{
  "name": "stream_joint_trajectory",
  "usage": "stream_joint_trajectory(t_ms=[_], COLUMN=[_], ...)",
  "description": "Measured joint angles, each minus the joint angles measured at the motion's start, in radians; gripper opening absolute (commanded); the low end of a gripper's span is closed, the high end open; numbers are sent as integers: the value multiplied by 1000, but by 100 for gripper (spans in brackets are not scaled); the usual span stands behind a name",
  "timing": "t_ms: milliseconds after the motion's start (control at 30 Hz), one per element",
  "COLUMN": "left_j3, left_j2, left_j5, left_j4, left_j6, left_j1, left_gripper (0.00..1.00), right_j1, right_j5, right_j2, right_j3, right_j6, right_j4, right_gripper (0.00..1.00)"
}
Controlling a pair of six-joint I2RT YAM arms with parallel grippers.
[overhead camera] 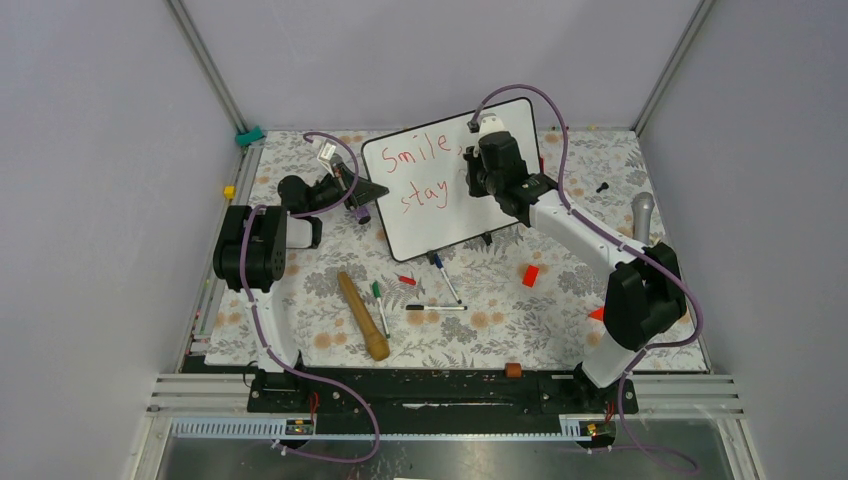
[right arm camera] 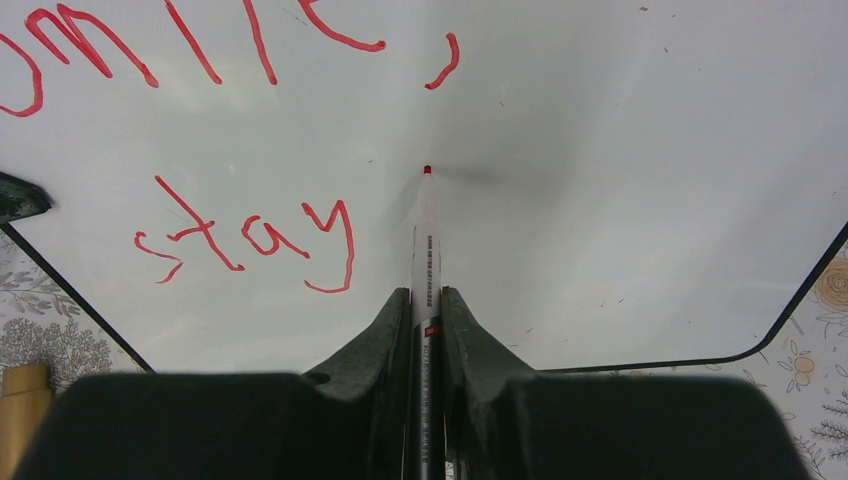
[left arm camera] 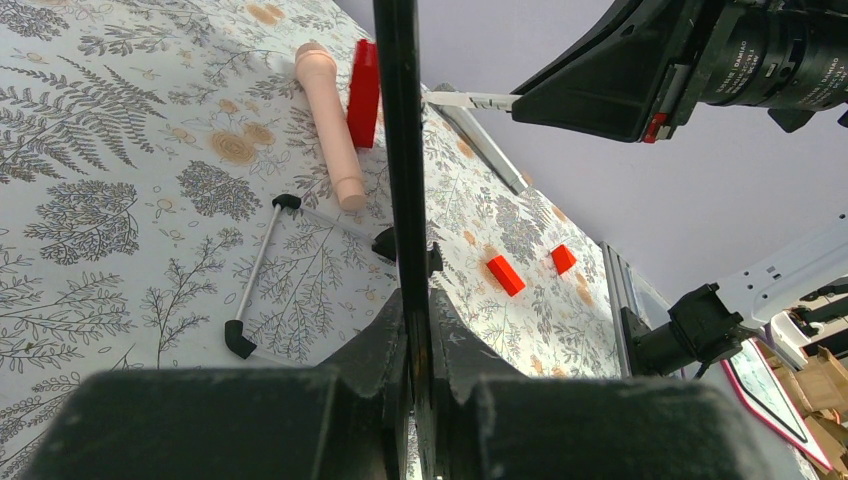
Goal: Write a sentence on the whiteboard
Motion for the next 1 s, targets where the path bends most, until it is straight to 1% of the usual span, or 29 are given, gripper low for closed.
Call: stream_joint_trajectory(t_ms=[1000], left_j3=[0], left_j2=[0], left_j5=[0], left_j4=[0], left_j6=[0], left_j1=[0], left_gripper=[0], right_j1=[0], right_j5=[5], right_j2=[3], right_j3=[-2], right_j6=[-8], right_j4=[-81], right_gripper=[0])
